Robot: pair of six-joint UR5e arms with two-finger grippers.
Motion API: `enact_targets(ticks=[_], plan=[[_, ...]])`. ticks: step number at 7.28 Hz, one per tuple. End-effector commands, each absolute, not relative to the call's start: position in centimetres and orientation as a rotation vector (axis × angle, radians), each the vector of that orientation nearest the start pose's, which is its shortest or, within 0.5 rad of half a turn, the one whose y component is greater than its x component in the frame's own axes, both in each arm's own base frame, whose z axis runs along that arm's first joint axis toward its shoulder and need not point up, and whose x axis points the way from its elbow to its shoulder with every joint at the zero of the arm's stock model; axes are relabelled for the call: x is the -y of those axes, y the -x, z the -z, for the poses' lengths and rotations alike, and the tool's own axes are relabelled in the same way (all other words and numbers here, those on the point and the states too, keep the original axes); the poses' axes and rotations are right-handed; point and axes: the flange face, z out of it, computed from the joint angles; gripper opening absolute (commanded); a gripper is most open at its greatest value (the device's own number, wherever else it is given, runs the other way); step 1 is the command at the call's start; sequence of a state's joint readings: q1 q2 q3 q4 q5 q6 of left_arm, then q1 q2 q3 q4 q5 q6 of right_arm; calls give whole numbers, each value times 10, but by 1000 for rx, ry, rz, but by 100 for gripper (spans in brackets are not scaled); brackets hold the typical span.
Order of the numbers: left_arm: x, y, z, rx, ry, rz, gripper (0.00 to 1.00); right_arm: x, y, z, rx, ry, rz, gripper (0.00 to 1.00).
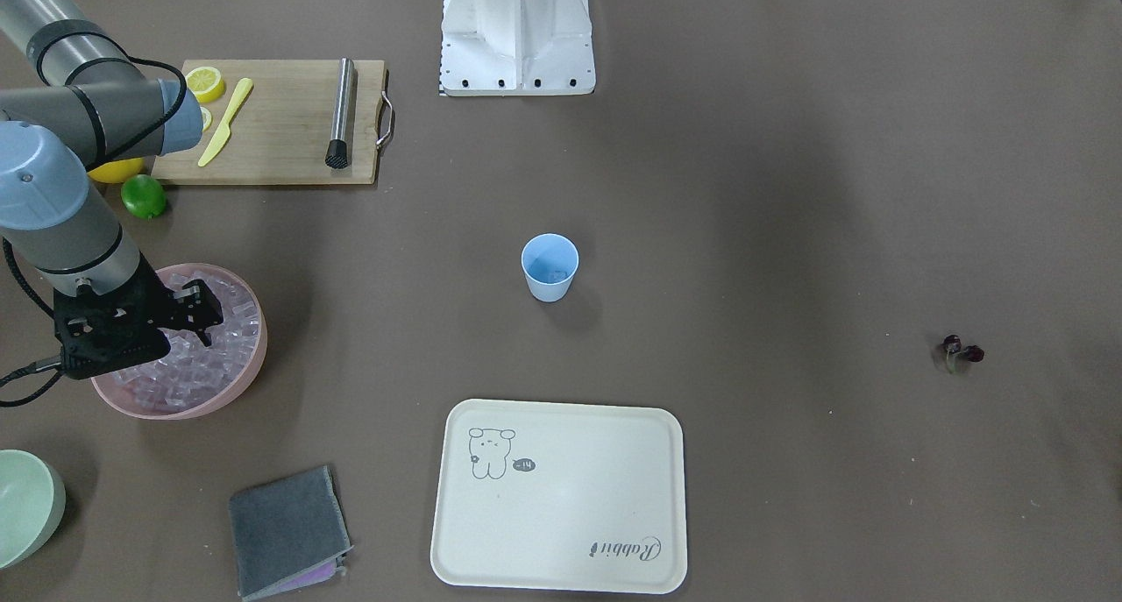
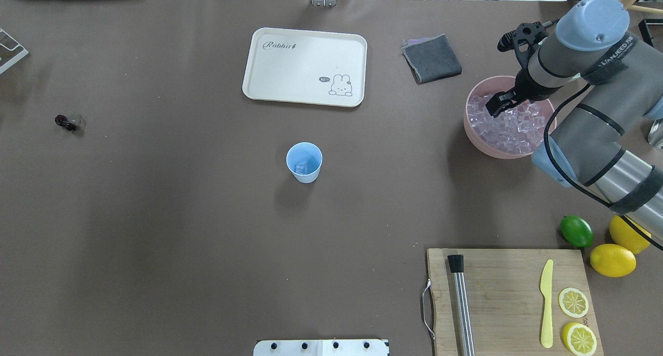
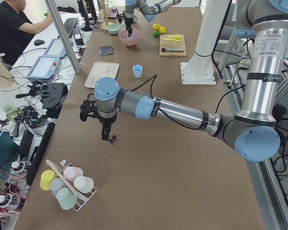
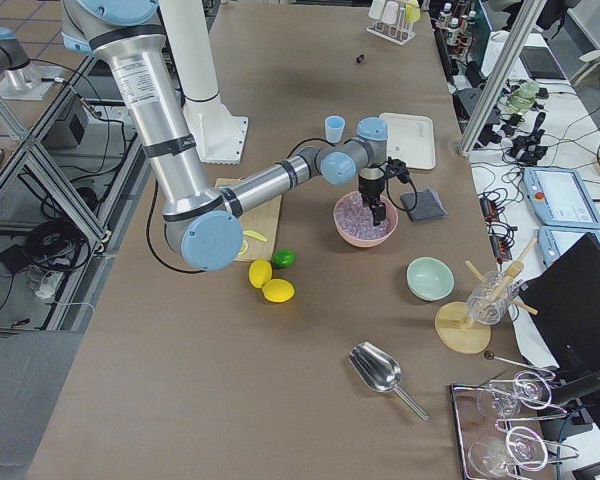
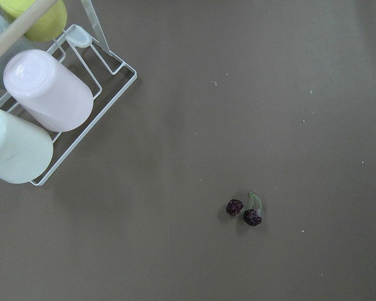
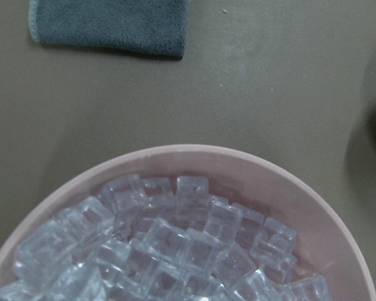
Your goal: Put ice and cherries in cup
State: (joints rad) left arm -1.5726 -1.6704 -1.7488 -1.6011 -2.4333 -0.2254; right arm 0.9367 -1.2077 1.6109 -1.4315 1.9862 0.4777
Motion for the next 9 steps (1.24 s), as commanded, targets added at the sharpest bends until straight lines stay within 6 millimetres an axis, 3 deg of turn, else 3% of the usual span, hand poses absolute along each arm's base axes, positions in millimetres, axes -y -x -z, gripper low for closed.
enact_targets(ticks=[1,3,4,6,9], plan=[[533,59,-504,-882,-200,75,98,569,315,-441,621,-225,273,81],[533,59,-504,-882,-201,74,98,564,325,-442,626,-217,296,77],[533,59,-504,-882,-201,74,98,564,325,-445,623,-211,300,64],[533,58,-502,-884,-204,72,98,563,326,-445,632,-208,314,57],[533,58,-500,-884,-208,70,98,561,323,-451,630,-203,333,56]])
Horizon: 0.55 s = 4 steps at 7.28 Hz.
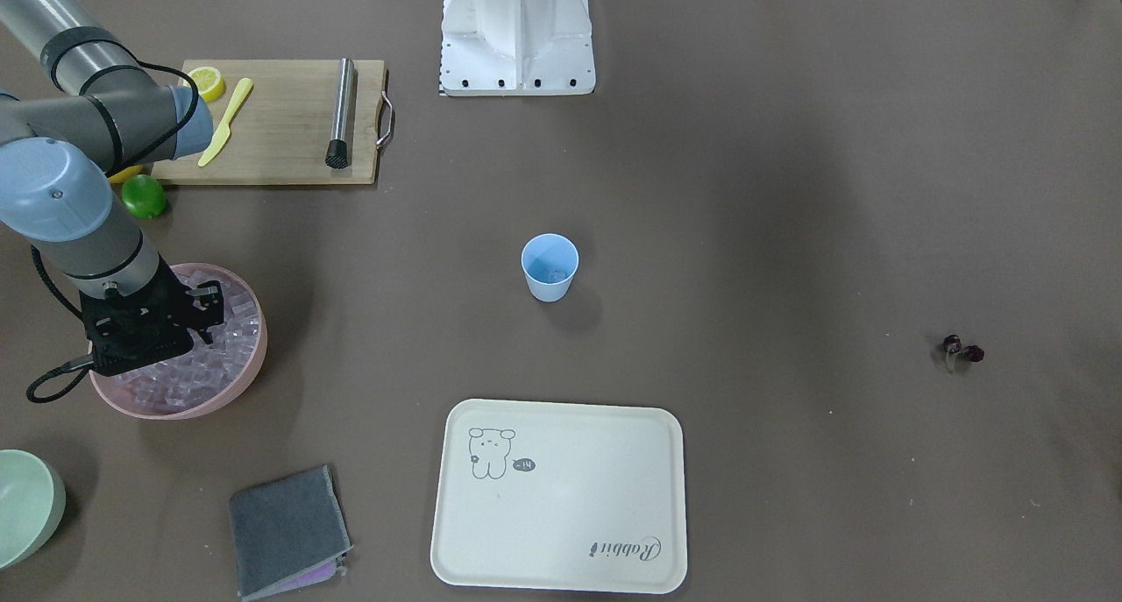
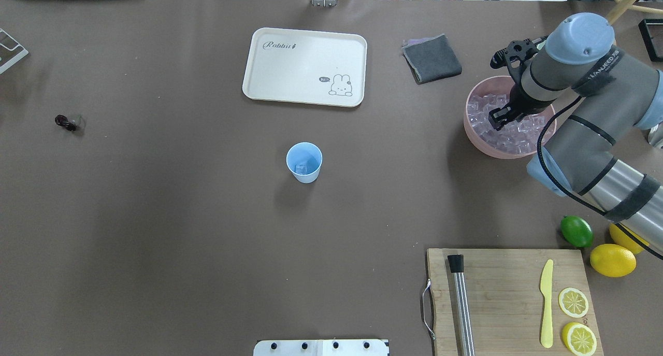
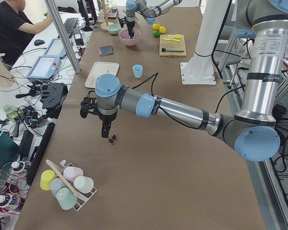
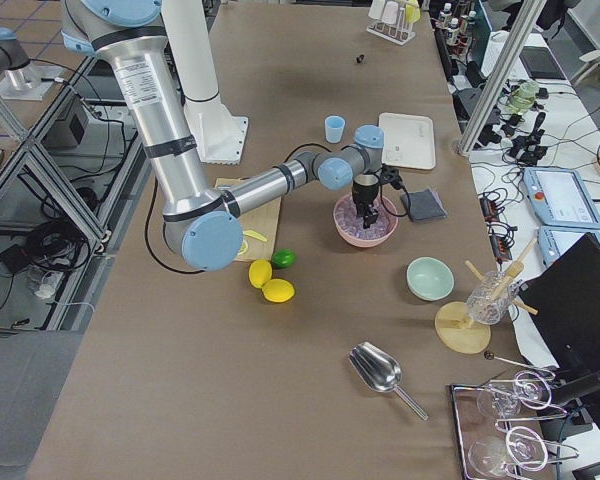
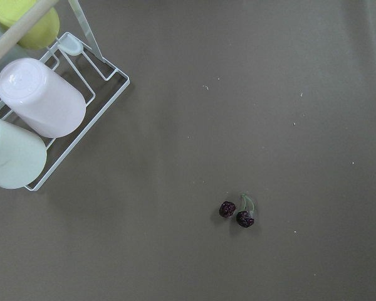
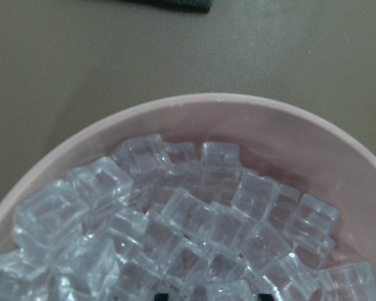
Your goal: Put ice and cherries in cup
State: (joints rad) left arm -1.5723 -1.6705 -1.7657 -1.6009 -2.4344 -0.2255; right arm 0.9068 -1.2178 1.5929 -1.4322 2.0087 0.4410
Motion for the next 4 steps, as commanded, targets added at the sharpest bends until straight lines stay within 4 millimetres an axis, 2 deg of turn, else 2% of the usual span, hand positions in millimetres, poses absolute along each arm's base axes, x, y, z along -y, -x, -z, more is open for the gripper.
enact_targets(ticks=[1,2,4], plan=[[533,58,-500,-884,-208,70,98,563,324,-455,624,-205,353,50],[533,58,-501,-884,-207,71,98,564,323,-457,621,-202,353,29],[533,59,-503,-882,-204,72,98,565,323,-455,625,-201,353,23]])
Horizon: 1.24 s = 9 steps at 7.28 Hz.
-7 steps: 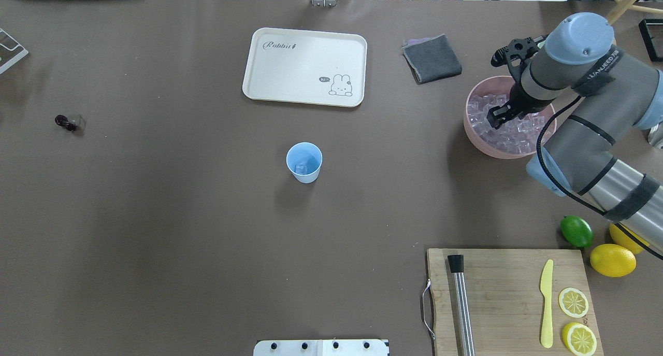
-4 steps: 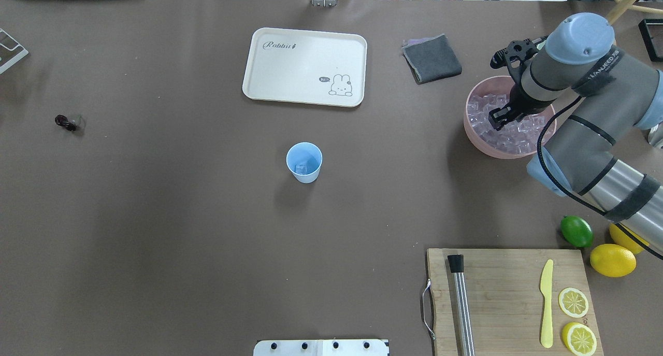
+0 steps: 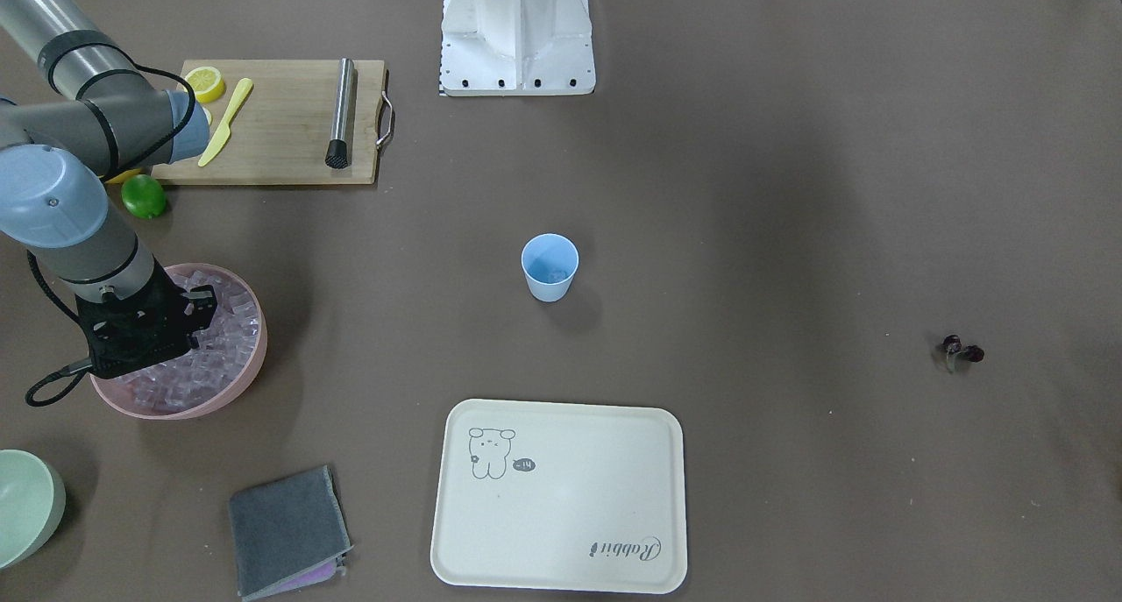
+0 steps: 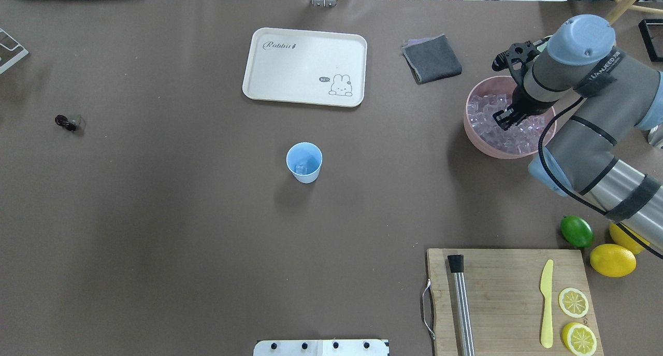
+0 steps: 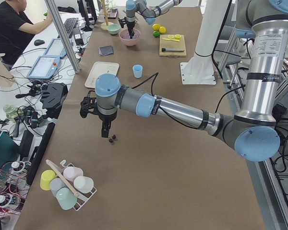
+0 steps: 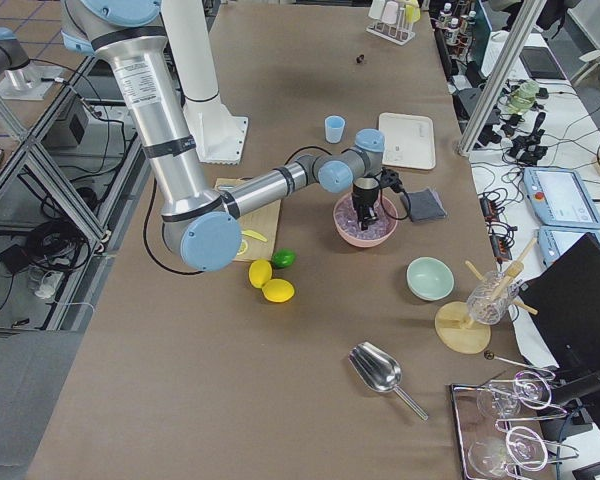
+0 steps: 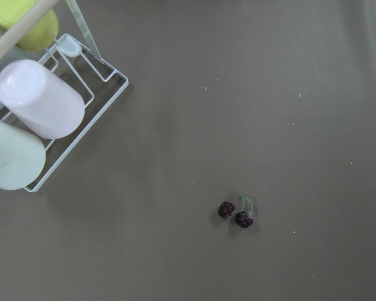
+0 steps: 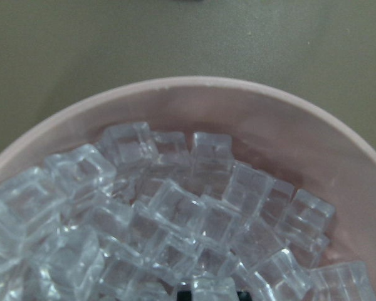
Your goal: Put ice and cherries in cup
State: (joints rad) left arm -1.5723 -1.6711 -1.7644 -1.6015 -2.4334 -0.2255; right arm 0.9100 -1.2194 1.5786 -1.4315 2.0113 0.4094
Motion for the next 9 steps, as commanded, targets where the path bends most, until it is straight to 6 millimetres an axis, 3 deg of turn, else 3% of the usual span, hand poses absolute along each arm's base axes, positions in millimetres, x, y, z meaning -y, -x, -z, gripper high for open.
enact_targets(ticks=[1,3,4,5,6,8,9], plan=[[533,59,-504,-882,-202,74,98,566,322,-455,625,-202,350,21],[534,59,-503,-882,-203,73,98,577,314,-426,674,-189,330,20],[534,58,-505,-882,-199,73,98,576,312,-378,683,-174,313,20],[534,58,-505,-882,-199,73,98,570,314,-315,683,-132,217,20],[534,58,-505,-882,-199,73,98,546,348,-270,711,-99,116,20],[536,58,-505,-881,-200,73,98,495,458,-174,749,-103,-14,20],[537,58,-502,-881,-203,73,98,485,509,-111,768,-51,-66,20]])
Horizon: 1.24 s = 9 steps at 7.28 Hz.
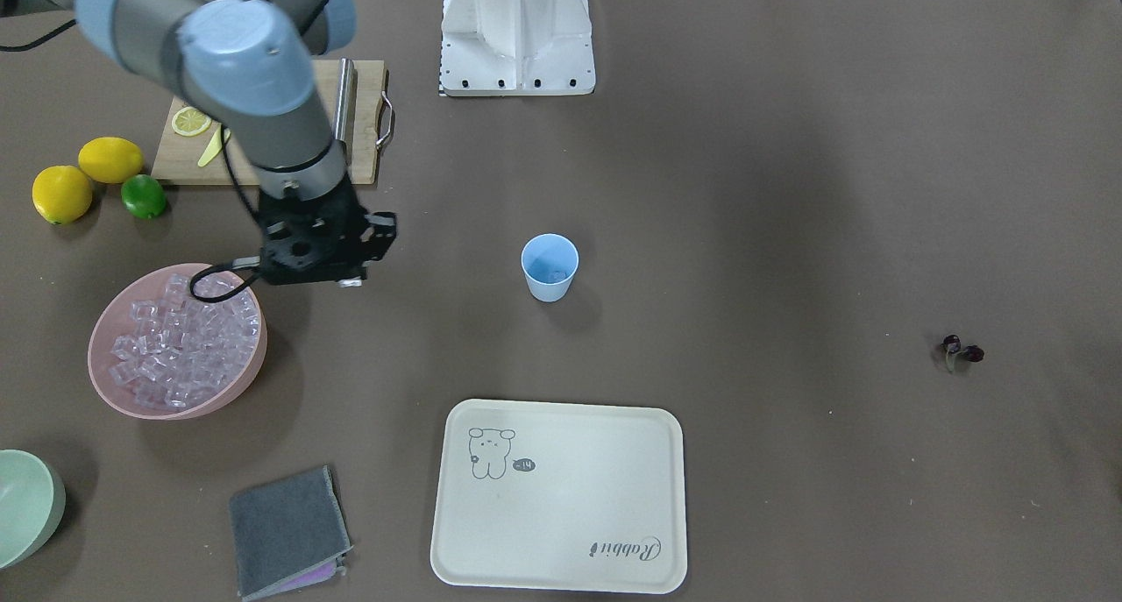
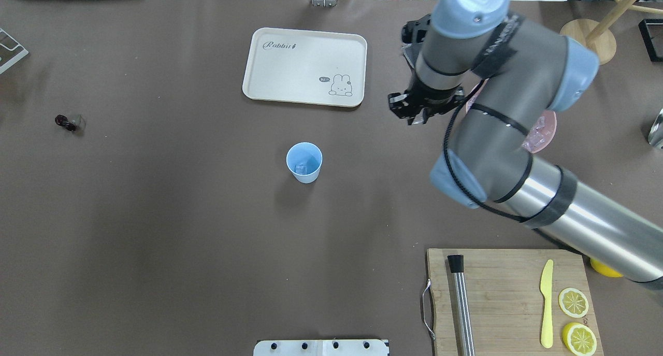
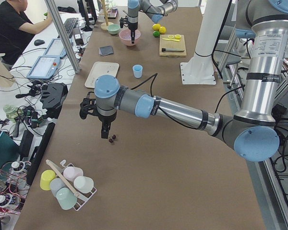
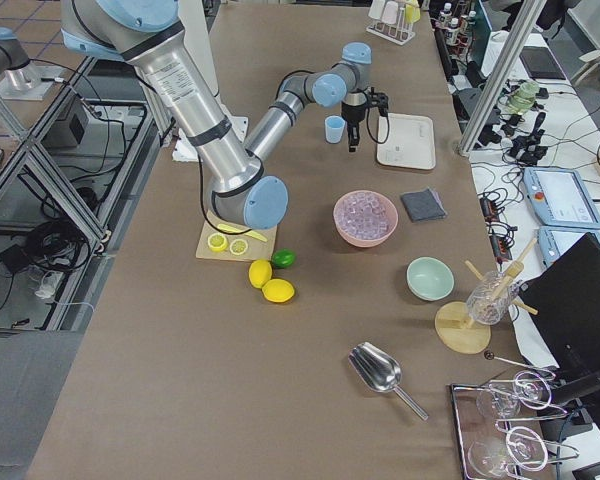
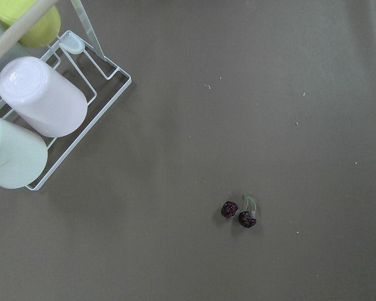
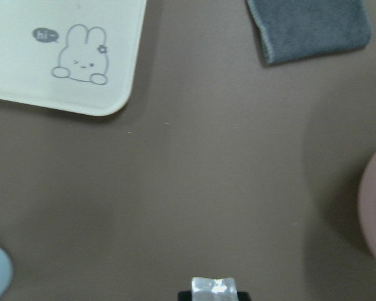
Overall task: Put ice and cherries in cup
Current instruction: 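Carry the ice cube to the light-blue cup and release it inside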
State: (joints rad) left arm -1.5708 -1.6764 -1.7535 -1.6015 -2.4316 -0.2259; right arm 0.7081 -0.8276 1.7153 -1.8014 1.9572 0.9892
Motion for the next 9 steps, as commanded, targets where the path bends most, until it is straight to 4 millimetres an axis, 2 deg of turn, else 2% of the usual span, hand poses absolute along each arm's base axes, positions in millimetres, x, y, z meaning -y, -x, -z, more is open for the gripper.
enact_targets(ticks=[1,2,4,5,6,7,8,9], plan=[[539,58,-504,-881,-200,73,98,482,561,-58,747,-7,-82,20],[539,58,-504,-881,-200,73,98,480,581,-30,749,5,-101,21],[540,58,-507,-880,-194,76,98,479,587,-67,726,6,-84,21],[538,58,-509,-880,-191,77,98,480,589,-76,744,-2,-80,21],[538,58,-509,-882,-191,76,98,479,588,-72,758,-7,-78,23],[539,58,-509,-880,-192,77,98,474,591,-74,757,-2,-85,90],[540,58,-510,-880,-192,76,98,472,591,-72,761,-6,-83,100],[540,58,-510,-880,-190,77,98,470,588,-79,761,-8,-82,100]])
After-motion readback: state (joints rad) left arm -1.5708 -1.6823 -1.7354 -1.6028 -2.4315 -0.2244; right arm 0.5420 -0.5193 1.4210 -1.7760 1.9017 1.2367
